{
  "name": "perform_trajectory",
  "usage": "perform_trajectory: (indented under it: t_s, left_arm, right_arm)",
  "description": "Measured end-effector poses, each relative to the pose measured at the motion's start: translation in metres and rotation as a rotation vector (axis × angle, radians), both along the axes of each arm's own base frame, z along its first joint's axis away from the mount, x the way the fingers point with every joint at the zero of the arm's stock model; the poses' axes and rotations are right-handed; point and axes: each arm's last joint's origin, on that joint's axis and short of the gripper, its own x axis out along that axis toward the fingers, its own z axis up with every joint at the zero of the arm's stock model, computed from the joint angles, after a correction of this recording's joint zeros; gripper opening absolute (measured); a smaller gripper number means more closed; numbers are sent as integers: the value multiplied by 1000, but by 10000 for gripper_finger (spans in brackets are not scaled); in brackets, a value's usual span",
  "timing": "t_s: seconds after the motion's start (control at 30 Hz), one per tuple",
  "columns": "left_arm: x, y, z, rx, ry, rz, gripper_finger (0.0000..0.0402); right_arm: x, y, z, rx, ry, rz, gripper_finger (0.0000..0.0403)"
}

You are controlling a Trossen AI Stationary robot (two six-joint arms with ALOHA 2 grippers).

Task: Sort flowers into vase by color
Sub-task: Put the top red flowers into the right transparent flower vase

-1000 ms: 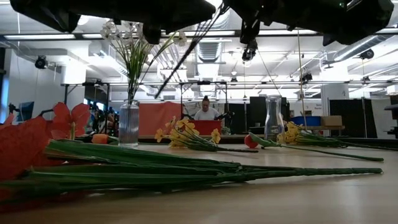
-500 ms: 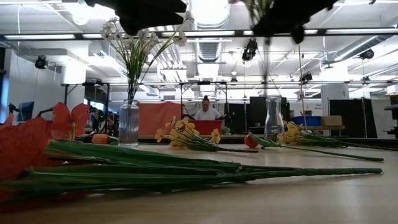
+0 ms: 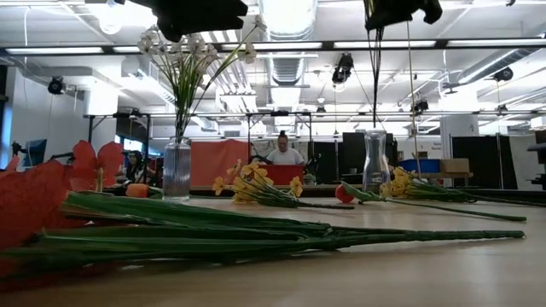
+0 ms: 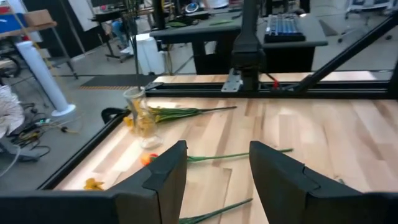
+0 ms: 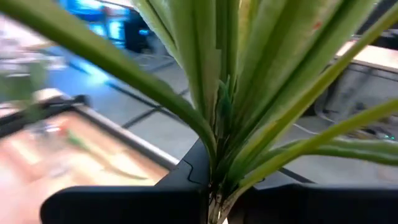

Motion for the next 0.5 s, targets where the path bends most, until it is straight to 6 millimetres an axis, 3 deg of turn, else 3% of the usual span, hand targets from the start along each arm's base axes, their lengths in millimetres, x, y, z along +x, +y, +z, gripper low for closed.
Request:
perform_trajectory:
  t_s: [0.23,0.5]
  left_arm:
    - [0,0,-1,6,5,15,159]
    - [0,1,-1,10,8,26,159]
  right_arm:
    - [-7,-32,-4,30,0,-93,13]
    - [-9,-38,1,24,19,-46,13]
